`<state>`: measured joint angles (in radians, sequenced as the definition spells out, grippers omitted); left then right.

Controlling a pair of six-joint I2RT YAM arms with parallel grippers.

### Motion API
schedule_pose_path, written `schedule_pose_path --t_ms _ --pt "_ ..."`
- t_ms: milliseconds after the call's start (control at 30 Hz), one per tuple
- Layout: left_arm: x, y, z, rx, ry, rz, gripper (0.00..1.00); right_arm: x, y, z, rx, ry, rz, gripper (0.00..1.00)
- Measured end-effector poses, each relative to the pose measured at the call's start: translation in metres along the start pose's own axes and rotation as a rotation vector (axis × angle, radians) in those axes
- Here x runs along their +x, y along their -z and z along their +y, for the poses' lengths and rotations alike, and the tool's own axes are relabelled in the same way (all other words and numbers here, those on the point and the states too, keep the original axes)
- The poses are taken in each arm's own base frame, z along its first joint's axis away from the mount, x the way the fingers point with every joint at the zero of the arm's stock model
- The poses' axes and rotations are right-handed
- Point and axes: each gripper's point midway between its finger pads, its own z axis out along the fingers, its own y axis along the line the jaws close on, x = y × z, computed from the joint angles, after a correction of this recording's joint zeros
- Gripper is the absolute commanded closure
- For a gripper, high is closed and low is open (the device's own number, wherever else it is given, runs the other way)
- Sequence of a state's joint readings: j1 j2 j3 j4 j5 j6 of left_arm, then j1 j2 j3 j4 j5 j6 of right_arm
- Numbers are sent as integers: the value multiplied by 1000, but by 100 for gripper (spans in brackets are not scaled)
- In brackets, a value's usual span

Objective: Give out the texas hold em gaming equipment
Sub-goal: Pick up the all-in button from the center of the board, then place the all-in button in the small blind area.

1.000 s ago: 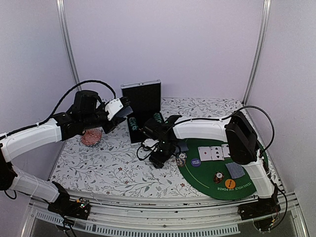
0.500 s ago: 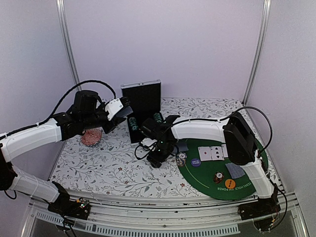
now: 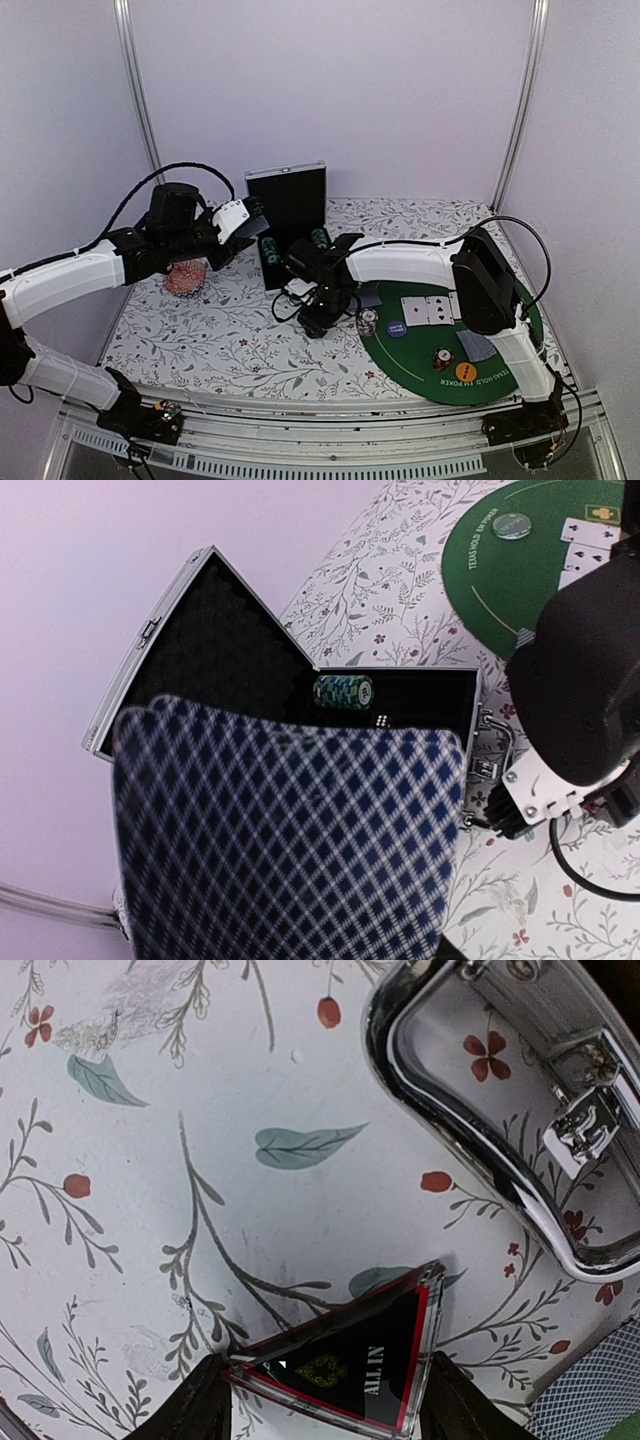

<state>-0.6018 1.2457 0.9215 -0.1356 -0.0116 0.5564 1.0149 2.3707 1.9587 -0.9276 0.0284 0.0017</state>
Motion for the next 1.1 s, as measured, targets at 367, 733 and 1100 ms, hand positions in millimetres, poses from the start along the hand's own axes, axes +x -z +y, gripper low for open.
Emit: schedule_pose_path --t_ms 367,733,1100 --pt "0 0 0 0 0 0 63 -6 10 3 -19 -11 -24 56" --pt "0 0 0 0 0 1 63 -47 122 0 -84 -36 -294 57" --pt "0 0 0 0 0 1 63 8 161 -118 20 -371 -316 57"
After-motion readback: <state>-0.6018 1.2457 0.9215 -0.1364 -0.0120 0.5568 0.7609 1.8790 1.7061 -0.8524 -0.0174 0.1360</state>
